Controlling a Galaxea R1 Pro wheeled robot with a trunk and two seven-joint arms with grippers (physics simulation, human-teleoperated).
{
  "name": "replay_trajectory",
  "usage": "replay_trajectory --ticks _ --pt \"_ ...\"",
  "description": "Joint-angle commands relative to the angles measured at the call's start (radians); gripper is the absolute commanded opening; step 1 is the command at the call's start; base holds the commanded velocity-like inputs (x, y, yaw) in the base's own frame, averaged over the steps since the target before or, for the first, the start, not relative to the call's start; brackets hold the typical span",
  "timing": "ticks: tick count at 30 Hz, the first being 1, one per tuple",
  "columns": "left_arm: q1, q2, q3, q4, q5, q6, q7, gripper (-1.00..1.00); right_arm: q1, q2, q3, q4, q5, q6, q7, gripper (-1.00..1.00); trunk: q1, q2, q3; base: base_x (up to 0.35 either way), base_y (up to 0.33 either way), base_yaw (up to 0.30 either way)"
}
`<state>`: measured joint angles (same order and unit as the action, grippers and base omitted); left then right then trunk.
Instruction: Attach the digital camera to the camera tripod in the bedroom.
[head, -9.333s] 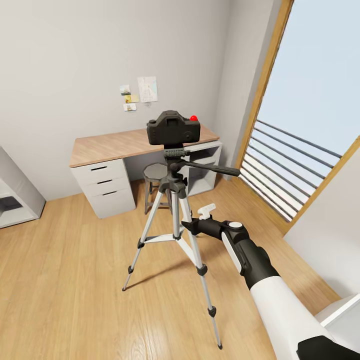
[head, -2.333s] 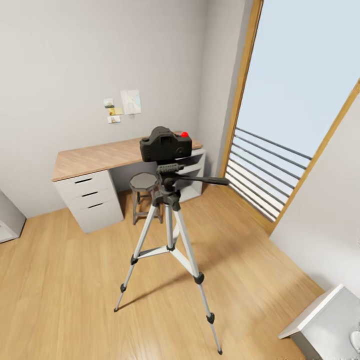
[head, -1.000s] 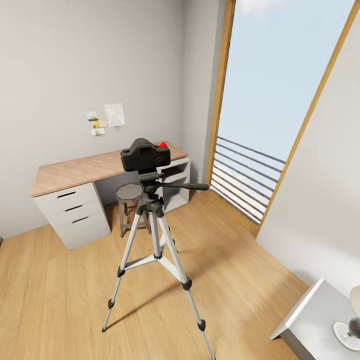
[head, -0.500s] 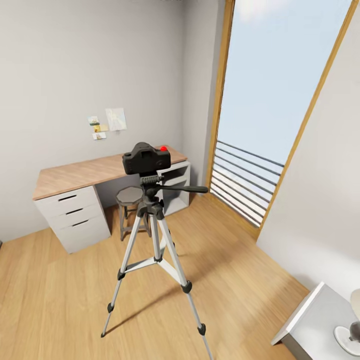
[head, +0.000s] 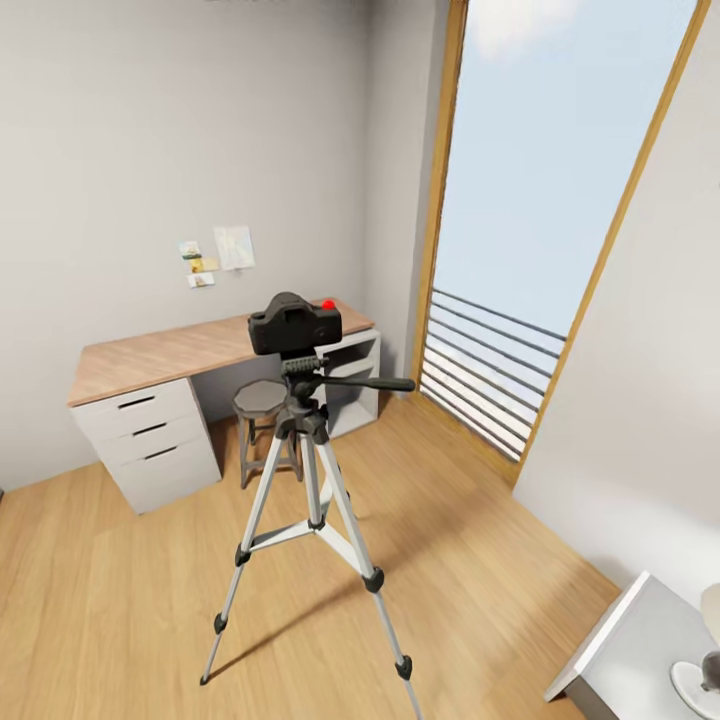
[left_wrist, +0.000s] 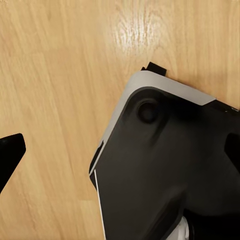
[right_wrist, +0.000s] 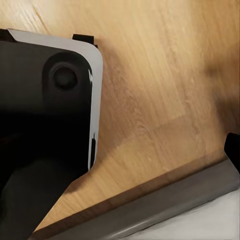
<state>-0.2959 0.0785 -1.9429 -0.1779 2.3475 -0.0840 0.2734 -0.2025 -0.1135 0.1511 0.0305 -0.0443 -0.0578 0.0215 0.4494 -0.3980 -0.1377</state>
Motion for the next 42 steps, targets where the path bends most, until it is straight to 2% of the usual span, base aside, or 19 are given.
replay_trajectory --ticks 1,42 --pt "-0.002 0.001 -0.008 -0.005 0.009 -0.008 0.006 1.0 -0.002 0.0 0.007 0.003 -0.005 -0.006 0.002 1.0 0.001 -0.002 0.0 0.0 0.0 0.0" --pt "-0.002 0.001 -0.008 -0.006 0.009 -0.008 0.012 1.0 -0.002 0.001 0.007 0.004 -0.005 -0.006 0.002 1.0 0.001 -0.002 0.065 0.0 0.0 0.0"
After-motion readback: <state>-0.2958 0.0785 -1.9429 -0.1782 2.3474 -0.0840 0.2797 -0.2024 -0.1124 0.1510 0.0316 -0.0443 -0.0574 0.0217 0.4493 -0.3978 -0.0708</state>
